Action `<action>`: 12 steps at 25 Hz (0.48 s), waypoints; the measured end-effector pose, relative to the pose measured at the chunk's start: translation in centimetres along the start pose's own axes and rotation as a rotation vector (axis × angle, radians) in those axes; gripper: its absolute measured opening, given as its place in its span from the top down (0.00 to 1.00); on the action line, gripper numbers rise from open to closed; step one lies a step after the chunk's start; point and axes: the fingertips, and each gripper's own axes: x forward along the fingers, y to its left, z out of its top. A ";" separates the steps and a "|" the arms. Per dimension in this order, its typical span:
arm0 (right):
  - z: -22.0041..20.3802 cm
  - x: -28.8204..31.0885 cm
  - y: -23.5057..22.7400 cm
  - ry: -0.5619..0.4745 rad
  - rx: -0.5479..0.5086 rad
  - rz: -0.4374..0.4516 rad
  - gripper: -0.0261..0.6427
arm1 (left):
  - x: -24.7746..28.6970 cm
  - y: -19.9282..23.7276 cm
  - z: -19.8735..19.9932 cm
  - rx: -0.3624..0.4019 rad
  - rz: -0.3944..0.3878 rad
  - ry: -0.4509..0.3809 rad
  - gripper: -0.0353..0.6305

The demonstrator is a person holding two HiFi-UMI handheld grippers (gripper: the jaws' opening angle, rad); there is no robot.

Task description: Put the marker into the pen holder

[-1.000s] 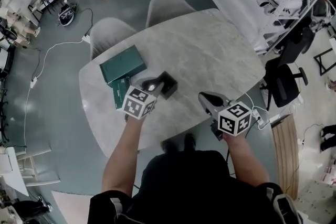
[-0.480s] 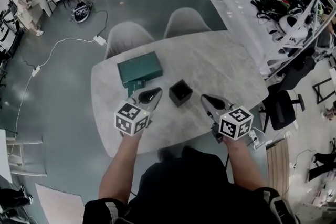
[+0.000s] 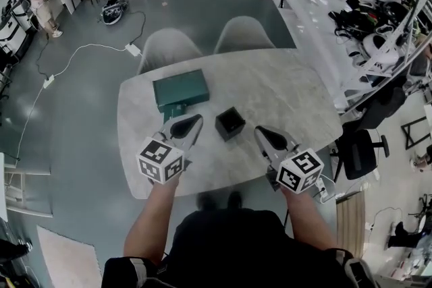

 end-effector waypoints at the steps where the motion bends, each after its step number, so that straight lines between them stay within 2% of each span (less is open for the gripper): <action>1: 0.4 -0.5 -0.5 -0.011 -0.005 0.000 0.96 | 0.4 -0.1 0.5 0.006 0.004 -0.008 0.93; 5: 1.8 -2.1 -2.4 -0.060 -0.007 0.008 0.96 | 1.3 -0.5 1.6 0.020 0.027 -0.016 0.93; 8: 2.7 -2.6 -3.9 -0.094 -0.056 -0.025 0.96 | 2.1 -0.6 1.6 0.035 0.043 0.000 0.93; 12: 2.4 -3.0 -4.8 -0.112 -0.060 -0.032 0.96 | 2.9 -1.0 1.1 0.028 0.045 0.011 0.93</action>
